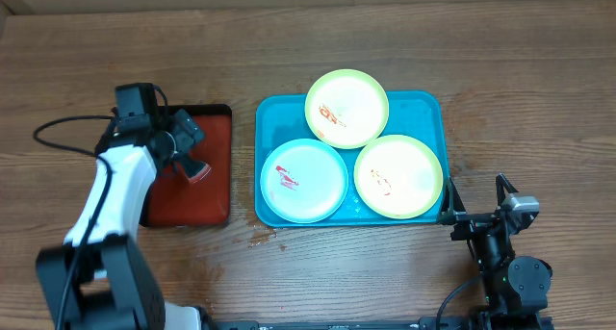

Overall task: Clean dirty plates on tray and stack at the side
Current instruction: 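Reach the left gripper to the sponge in the red water tray and grasp it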

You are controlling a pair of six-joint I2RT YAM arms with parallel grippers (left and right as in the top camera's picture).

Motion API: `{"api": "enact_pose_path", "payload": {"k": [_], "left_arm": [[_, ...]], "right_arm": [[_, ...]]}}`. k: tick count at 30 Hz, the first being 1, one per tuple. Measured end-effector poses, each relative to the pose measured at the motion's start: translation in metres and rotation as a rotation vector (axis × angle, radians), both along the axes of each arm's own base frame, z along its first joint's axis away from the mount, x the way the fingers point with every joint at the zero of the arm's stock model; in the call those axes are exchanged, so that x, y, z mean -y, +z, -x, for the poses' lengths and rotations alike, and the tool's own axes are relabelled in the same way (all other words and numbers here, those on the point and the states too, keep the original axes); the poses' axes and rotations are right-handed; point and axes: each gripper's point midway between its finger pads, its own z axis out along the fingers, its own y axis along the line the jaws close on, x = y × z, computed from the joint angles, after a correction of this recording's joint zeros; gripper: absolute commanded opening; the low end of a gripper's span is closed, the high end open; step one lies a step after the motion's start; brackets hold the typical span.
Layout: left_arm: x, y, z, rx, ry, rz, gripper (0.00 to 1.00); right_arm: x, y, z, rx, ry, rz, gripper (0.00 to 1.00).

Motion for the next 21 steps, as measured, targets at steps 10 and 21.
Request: {"api": "enact_pose_path", "payload": {"k": [10, 21], "left_arm": [[-0.007, -0.053, -0.007, -0.076, 0.072, 0.01, 0.88], [-0.014, -0.059, -0.024, -0.01, 0.205, 0.034, 0.54]], "right_arm": [[0.0, 0.0, 0.0, 0.0, 0.0, 0.0, 1.0], [0.0, 0.0, 0.0, 0.0, -0.001, 0.0, 1.0]]}}
